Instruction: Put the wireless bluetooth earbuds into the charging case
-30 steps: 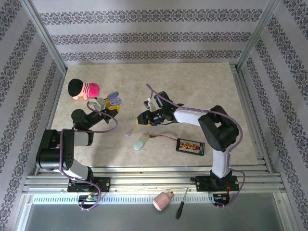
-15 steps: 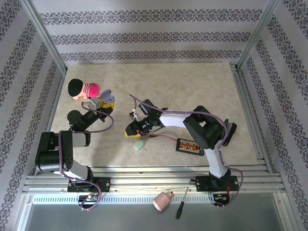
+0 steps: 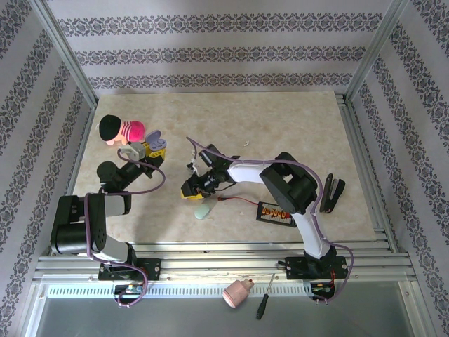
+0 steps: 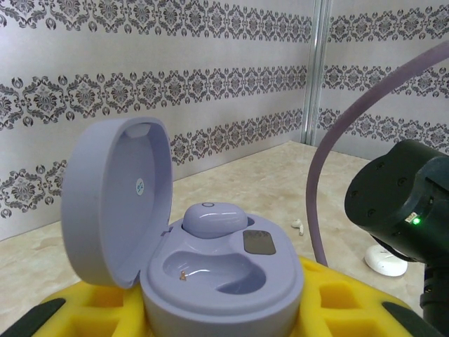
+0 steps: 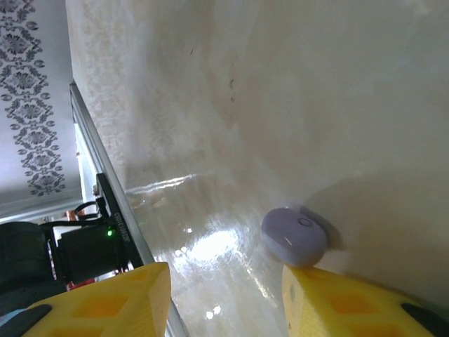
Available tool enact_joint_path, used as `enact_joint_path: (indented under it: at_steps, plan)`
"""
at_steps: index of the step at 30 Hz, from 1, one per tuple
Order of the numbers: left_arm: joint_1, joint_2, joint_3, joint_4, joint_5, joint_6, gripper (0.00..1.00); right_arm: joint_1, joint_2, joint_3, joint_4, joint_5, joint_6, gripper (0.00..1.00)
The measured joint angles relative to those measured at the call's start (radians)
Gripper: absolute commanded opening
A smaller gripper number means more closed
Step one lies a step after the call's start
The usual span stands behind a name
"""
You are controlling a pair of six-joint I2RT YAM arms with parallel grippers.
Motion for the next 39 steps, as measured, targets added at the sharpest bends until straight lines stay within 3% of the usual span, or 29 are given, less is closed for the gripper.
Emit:
enact_joint_path:
  at_steps: [12, 26, 39]
  plan:
    - [0.000, -0.006, -0.008, -0.002, -0.009, 0.011, 0.26, -0.013, 0.033, 0.093, -0.072, 0.101, -0.058, 0.42]
    - [0.018, -0.013, -0.009, -0.047, -0.083, 0.024, 0.26, 0.092, -0.036, 0.137, -0.304, 0.510, -0.304, 0.50]
    - [0.034, -0.013, -0.009, -0.061, -0.132, 0.026, 0.25, 0.198, -0.001, 0.288, -0.410, 0.703, -0.463, 0.53]
